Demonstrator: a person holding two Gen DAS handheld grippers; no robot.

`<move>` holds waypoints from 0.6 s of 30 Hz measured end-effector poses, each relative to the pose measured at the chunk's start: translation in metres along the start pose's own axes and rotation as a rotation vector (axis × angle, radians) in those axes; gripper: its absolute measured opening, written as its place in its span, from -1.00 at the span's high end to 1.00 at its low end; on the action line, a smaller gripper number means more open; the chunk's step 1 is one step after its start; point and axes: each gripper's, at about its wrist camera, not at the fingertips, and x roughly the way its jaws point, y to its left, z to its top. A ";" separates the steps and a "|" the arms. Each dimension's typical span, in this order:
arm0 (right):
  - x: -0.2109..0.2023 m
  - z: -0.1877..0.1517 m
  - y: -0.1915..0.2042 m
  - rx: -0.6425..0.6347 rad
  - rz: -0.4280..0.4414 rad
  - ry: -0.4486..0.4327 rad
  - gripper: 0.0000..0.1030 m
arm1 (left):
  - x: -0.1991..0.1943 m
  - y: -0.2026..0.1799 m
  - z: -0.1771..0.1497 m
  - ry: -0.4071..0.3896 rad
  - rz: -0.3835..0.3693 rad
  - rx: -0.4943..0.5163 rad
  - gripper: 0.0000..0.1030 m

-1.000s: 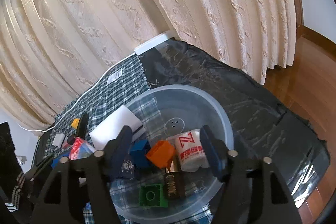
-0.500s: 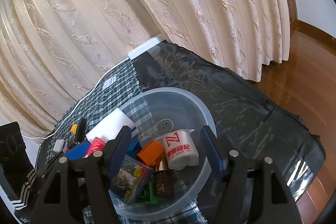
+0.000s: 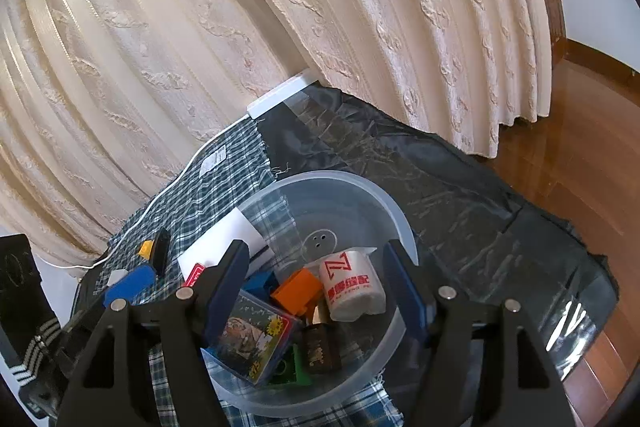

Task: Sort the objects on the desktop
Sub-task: 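Lower the card box into the bowl and open the left tool while the right tool releases the orange block, then move the left tool to the white foam sponge and grasp it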

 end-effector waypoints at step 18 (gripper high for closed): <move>0.006 -0.011 0.039 -0.064 0.036 0.023 -0.42 | -0.020 0.049 -0.006 0.000 0.147 -0.078 -1.00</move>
